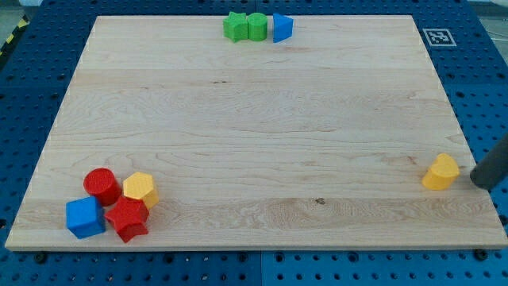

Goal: Push the yellow heart upwards

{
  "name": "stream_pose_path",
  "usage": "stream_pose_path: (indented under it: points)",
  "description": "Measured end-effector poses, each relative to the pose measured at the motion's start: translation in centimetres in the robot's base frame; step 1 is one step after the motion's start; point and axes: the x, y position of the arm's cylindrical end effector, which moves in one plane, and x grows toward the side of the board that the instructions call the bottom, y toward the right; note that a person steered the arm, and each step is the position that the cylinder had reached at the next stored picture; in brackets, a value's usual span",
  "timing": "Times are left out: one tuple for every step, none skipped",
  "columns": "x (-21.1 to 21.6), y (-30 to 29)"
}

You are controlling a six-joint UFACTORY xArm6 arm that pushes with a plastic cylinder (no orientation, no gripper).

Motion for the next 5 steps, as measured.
stream_pose_path:
  points:
    - [1.8,-0.2]
    - [1.5,-1.5]
    - [-0.5,-3.8]
    - [-1.4,-5.6]
    - [-1.9,-8.5]
